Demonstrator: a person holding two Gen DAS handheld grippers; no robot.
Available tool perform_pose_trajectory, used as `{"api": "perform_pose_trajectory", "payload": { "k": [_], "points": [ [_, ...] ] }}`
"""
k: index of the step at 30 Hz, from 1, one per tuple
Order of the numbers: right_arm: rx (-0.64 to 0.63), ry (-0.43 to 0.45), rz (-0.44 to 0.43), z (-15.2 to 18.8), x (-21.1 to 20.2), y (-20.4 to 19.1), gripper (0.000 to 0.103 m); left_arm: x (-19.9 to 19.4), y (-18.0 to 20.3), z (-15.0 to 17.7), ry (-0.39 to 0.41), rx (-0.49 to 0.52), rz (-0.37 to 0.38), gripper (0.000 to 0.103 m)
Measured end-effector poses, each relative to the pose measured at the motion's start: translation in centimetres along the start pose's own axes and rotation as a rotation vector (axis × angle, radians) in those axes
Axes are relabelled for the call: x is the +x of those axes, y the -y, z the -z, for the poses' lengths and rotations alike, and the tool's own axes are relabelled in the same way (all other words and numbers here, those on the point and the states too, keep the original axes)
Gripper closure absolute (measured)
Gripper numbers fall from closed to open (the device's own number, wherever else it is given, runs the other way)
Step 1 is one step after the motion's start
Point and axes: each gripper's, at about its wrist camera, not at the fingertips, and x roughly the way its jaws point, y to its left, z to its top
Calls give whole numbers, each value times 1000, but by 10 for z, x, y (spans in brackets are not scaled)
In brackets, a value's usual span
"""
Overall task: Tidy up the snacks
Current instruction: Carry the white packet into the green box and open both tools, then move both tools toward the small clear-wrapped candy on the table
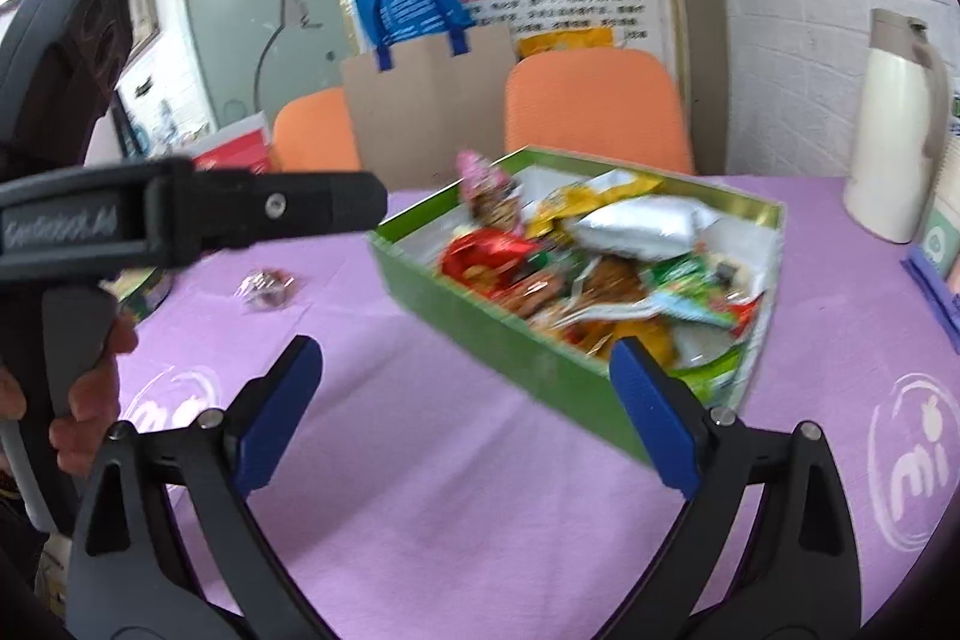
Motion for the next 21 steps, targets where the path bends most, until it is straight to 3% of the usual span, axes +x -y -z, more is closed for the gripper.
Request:
{"api": "perform_pose_trajectory", "payload": {
  "k": [7,15,21],
  "points": [
    [-68,-104,-69,16,29,-46,6,-12,-90,27,-28,-159,-110,16],
    [-100,-157,-91,26,53,-65,6,-15,-201,50,-33,-421,-156,17],
    [-95,-193,-78,29,70,-63,6,7,-232,50,-40,-486,-157,22]
  ]
}}
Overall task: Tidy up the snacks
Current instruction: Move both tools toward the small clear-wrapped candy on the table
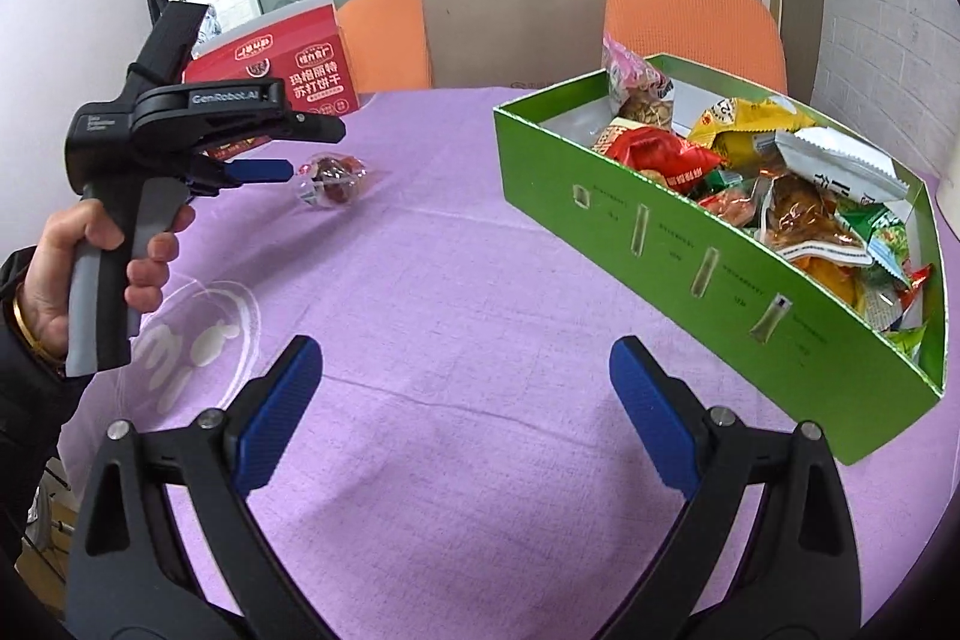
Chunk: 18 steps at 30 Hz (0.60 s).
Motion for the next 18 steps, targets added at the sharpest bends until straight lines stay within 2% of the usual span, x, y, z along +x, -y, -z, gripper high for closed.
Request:
{"api": "perform_pose_trajectory", "payload": {
  "k": [1,3,5,9,11,14,16,18],
  "points": [
    [5,-6,-1,0,2,1,6,5,-2,-1,-8,-2,-3,26],
    [8,-14,-4,0,6,2,6,19,-4,-3,-41,1,-1,41],
    [7,-17,-12,1,7,2,6,29,-5,-3,-69,16,-3,68],
    [-3,-25,-36,2,7,-3,6,29,1,8,-101,51,69,72],
    [-15,-27,-55,5,3,-8,6,27,12,19,-131,102,99,91],
    [-45,-28,-88,12,-2,-17,7,21,30,51,-204,157,177,91],
    [-67,-30,-94,16,-4,-21,7,11,44,76,-227,206,226,91],
    [-76,-37,-91,16,-3,-23,7,-2,55,92,-225,237,242,90]
  ]
}}
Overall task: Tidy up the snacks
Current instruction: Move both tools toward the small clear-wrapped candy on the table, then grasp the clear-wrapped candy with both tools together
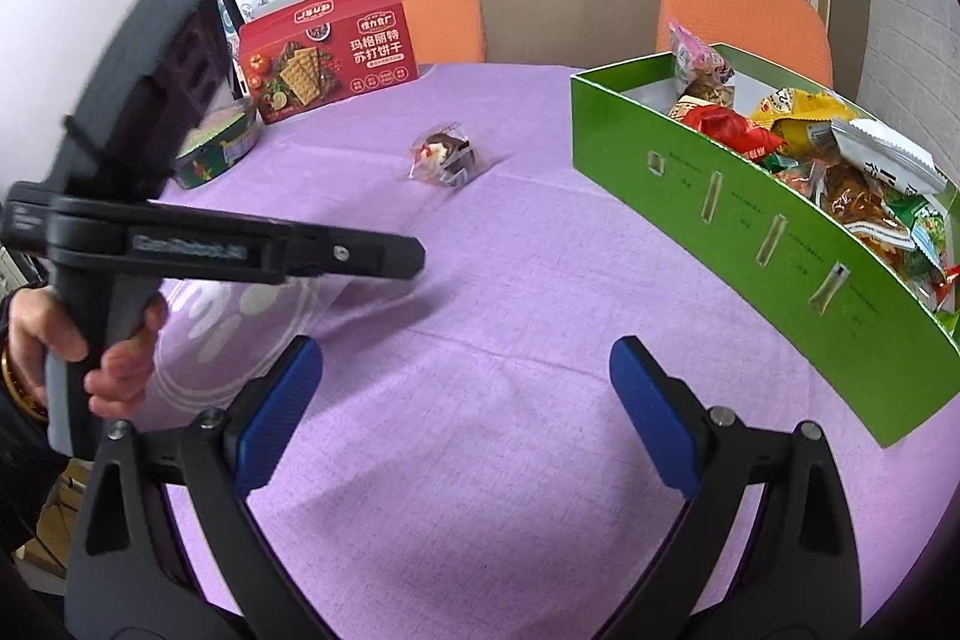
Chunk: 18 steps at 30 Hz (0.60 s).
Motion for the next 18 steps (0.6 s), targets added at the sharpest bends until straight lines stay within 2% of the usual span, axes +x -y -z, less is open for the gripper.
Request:
{"api": "perform_pose_trajectory", "payload": {
  "k": [1,3,4,5,7,9,10,13,16,18],
  "points": [
    [0,-2,0,-2,1,0,7,-5,5,3,16,6,-5,87],
    [5,4,-5,-7,3,0,7,-18,6,-1,68,-2,-21,72],
    [9,6,-12,-11,5,-1,7,-26,4,-6,104,-7,-44,57],
    [13,8,-22,-14,7,-1,7,-34,-1,-12,146,-16,-78,47],
    [17,8,-41,-25,15,-2,13,-43,-14,-26,188,-51,-108,47],
    [20,-6,-46,-34,26,-3,21,-47,-31,-41,199,-102,-84,47],
    [17,-12,-52,-41,33,-4,23,-46,-40,-46,201,-125,-76,47],
    [12,-32,-71,-58,55,-6,26,-35,-59,-63,181,-182,-45,47],
    [30,-59,-108,-75,78,-5,32,-22,-74,-73,145,-207,-7,47],
    [30,-80,-103,-83,94,-5,36,-12,-78,-79,127,-216,4,47]
  ]
}}
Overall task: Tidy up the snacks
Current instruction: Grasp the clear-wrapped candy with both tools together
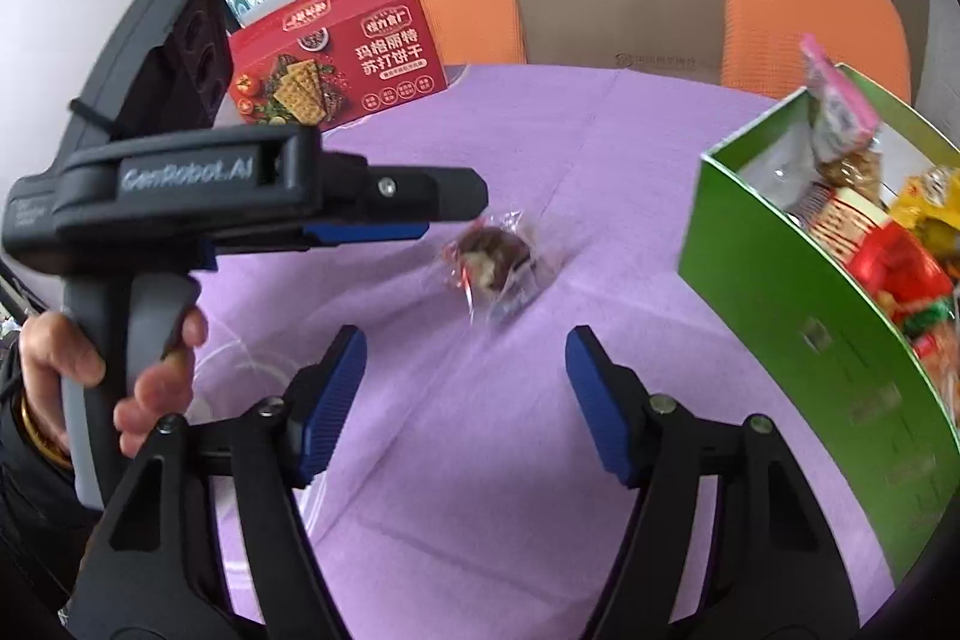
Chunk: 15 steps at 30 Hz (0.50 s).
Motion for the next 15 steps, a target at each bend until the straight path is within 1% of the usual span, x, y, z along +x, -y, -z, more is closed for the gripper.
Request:
{"api": "perform_pose_trajectory", "payload": {
  "k": [2,5,6,7,8,9,10,11,12,13,15],
  "points": [
    [-1,-6,9,-7,11,1,40,9,-2,-3,-9,0,-3,47],
    [5,-19,1,-14,25,1,42,18,-7,-8,-26,12,-5,48],
    [13,-21,-1,-15,28,2,46,21,-7,-7,-28,15,-11,49],
    [21,-25,-1,-16,31,3,51,23,-8,-7,-34,17,-14,49],
    [27,-27,18,-16,33,3,58,26,-9,-6,-45,19,-12,49],
    [23,-23,45,-15,33,4,71,28,-8,-3,-54,25,-10,53],
    [24,-20,53,-13,31,5,71,30,-6,-1,-55,45,-26,57],
    [36,-11,41,-11,29,8,71,29,-3,1,-44,86,-46,59],
    [47,-4,34,-9,23,10,71,27,1,3,-39,116,-52,63],
    [53,3,37,-6,19,10,71,26,4,4,-39,128,-39,69],
    [57,14,50,-3,13,10,72,23,14,7,-40,152,-50,71]
  ]
}}
